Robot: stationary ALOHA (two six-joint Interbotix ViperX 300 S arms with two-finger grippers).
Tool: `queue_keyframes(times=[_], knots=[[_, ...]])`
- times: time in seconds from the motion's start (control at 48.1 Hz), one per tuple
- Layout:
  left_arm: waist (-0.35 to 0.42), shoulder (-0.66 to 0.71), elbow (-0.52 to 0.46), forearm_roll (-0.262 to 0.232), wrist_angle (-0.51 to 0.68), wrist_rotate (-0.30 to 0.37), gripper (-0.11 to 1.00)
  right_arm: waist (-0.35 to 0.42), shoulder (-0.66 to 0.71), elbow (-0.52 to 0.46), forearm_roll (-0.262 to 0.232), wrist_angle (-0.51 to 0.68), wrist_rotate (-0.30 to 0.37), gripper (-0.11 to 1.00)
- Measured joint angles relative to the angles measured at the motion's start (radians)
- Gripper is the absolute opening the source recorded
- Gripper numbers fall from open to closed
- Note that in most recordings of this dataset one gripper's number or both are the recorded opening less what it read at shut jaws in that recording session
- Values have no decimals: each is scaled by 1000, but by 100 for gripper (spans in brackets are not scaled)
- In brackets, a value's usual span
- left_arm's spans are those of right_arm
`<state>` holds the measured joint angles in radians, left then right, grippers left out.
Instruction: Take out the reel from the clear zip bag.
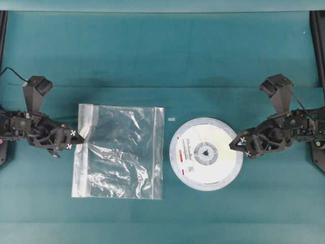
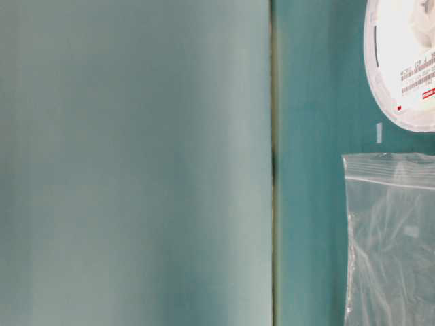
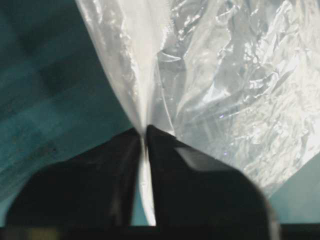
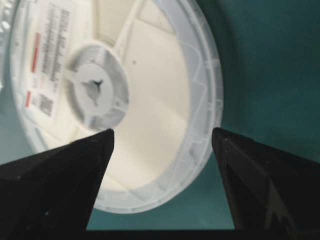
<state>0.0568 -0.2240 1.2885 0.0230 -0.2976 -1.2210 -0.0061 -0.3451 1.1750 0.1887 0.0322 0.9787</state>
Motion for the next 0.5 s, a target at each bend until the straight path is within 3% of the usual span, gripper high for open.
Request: queue_keyframes(times=[0.249,0.312,0.499], knots=[[0,-11,3,0,0,2,91,-2,-31,2,-5,0,0,94],[-2,-14,3,0,0,3,93,0,-34,2,-9,-2,0,94],[-8,-31,3,0,2,3,83,-2,-41,2,-40,-11,-2,94]])
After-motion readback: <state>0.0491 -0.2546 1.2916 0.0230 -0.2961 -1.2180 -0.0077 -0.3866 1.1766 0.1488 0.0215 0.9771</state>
